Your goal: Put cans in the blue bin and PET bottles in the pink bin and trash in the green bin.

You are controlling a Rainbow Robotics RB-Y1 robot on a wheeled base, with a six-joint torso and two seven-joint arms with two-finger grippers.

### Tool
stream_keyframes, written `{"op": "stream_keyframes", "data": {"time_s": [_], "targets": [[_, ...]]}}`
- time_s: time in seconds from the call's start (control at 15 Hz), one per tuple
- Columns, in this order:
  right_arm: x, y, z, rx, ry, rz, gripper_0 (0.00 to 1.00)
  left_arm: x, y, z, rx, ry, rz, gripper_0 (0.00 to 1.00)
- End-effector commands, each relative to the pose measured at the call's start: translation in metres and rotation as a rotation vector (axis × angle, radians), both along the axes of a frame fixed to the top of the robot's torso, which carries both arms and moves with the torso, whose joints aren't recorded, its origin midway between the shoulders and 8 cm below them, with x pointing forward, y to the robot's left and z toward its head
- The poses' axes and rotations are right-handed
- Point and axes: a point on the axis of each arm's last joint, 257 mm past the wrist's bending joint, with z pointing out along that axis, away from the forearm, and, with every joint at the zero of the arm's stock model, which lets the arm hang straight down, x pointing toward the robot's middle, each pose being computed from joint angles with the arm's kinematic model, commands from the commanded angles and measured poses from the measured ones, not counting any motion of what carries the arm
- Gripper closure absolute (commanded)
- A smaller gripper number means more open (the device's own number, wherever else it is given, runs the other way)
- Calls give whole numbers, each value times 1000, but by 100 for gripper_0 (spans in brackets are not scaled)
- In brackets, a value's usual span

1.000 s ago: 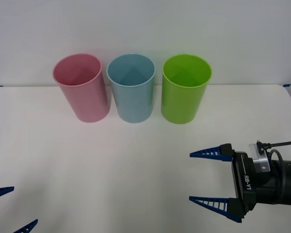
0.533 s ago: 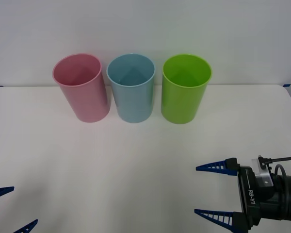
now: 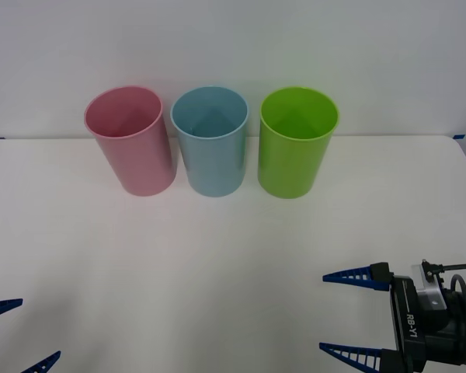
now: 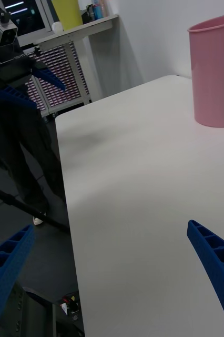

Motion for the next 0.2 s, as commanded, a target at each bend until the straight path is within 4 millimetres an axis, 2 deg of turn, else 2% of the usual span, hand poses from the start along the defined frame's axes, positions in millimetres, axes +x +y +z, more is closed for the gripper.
{"op": "stream_keyframes", "data": {"time_s": [0.07, 0.2], "targets": [[0, 0, 0, 0, 0, 0, 0, 0, 0, 0, 0, 0, 0, 0], [0, 0, 0, 0, 0, 0, 0, 0, 0, 0, 0, 0, 0, 0]]}}
